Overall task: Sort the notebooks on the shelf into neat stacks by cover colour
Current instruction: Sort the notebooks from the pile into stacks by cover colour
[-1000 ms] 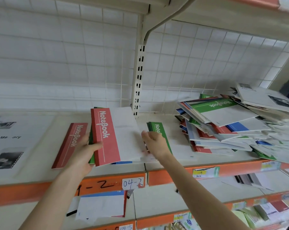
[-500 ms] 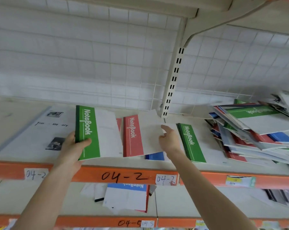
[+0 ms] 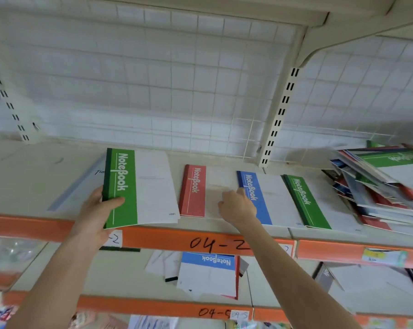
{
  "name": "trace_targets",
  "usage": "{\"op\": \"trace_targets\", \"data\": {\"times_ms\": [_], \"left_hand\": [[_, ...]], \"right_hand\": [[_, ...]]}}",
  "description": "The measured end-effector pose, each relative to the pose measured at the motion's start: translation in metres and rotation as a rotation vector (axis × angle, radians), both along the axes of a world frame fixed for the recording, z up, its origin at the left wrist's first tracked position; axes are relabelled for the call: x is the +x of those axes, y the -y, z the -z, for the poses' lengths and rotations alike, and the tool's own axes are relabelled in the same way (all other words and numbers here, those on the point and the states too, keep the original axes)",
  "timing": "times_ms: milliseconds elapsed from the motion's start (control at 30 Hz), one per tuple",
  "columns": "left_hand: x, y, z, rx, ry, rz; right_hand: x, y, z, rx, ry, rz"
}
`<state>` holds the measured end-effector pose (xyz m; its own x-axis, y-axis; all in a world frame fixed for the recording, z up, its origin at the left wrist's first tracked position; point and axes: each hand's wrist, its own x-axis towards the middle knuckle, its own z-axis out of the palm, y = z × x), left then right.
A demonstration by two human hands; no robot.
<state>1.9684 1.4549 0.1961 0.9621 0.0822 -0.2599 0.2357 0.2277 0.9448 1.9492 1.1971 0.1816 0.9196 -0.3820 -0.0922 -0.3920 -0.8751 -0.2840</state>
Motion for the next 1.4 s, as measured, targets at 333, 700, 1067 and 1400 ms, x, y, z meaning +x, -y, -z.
{"op": "trace_targets", "data": {"times_ms": [333,700,1067,1400], "left_hand": [[-0.004,0.047,-0.002,-0.071,0.019,0.224],[-0.004,0.129,0.015,0.264,0.190,0.459],[-0.020,0.256,0.011,0.319,0.255,0.583],[-0.038,0.345,0.021,0.818,0.445,0.752]], "right_hand": [[-0.019,-0.005,-0.024,0.953,0.282,0.135],[-0.045,0.037,-0.012,0.809,0.313,0.228],[-0.095,0.131,-0.014,0.274,0.338,0.338],[-0.123,0.187,-0.021,-0.012,0.587,0.228]]}}
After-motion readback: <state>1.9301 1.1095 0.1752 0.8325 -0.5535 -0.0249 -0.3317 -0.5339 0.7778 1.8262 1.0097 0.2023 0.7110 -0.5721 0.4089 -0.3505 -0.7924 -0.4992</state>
